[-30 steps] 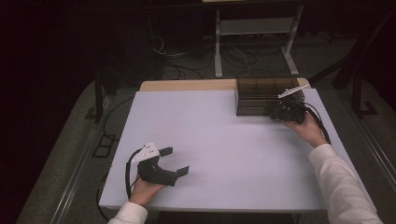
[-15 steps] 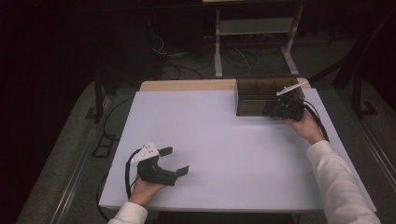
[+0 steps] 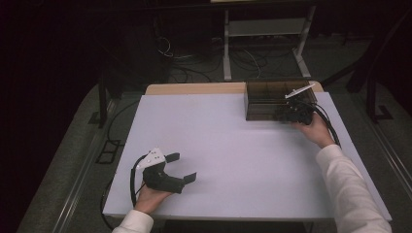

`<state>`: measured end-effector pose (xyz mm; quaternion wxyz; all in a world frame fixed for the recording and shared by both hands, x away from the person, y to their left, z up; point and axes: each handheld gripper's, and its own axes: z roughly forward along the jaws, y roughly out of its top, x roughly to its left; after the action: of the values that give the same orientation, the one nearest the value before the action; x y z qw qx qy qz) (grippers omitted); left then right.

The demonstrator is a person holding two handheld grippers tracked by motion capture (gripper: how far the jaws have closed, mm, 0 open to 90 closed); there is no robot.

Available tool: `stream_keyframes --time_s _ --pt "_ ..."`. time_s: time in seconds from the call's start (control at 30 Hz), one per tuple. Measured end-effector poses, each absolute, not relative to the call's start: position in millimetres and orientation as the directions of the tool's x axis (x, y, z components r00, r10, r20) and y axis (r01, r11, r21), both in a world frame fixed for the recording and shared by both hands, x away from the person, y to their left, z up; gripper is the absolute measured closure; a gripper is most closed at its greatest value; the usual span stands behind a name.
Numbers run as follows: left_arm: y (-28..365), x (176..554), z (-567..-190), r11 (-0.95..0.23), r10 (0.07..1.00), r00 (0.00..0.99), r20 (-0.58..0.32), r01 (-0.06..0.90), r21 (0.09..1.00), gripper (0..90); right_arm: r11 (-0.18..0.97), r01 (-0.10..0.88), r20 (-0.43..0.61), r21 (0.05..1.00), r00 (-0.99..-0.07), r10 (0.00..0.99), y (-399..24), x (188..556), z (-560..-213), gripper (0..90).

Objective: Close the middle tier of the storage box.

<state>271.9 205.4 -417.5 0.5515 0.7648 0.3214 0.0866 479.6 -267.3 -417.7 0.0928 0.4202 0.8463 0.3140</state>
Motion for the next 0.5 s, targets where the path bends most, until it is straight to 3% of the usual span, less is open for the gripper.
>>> stream_keyframes --time_s 0.3,0.5 --pt "205 271 -417 -0.187 0.585 0.781 -0.218 0.391 0.901 0.0 0.456 0.641 0.124 0.617 -0.651 0.749 -260 471 -414 80.1" --pt "205 270 -416 -0.184 0.583 0.782 -0.219 0.390 0.902 0.0 0.437 0.635 0.142 0.637 -0.654 0.743 -257 463 -409 69.6"
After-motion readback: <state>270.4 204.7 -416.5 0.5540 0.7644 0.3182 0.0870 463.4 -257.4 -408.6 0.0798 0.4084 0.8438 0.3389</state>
